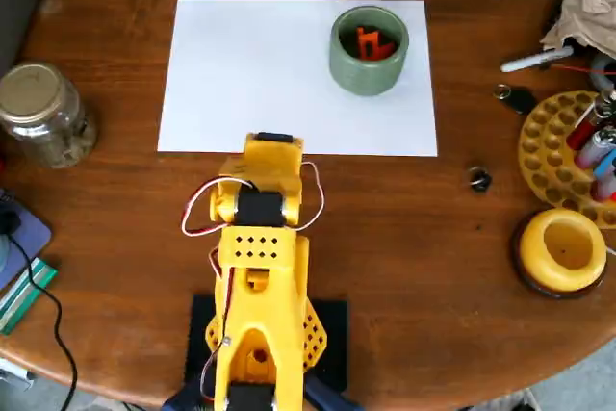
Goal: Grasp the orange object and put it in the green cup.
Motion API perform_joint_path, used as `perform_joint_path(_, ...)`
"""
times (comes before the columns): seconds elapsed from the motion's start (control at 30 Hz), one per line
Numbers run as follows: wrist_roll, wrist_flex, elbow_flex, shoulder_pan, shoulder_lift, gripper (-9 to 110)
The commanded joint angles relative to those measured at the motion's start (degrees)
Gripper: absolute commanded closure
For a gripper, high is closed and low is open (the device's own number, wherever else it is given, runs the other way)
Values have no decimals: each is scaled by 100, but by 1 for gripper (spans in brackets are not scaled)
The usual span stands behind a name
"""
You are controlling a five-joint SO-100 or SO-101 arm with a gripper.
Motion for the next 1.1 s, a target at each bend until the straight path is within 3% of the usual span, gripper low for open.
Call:
perform_joint_path(0.0,-325,79,334,-97,44,102)
perform_joint_path(0.27,-290,896,334,-149,53,102)
perform_joint_path(1.07,-290,888,334,-149,53,102)
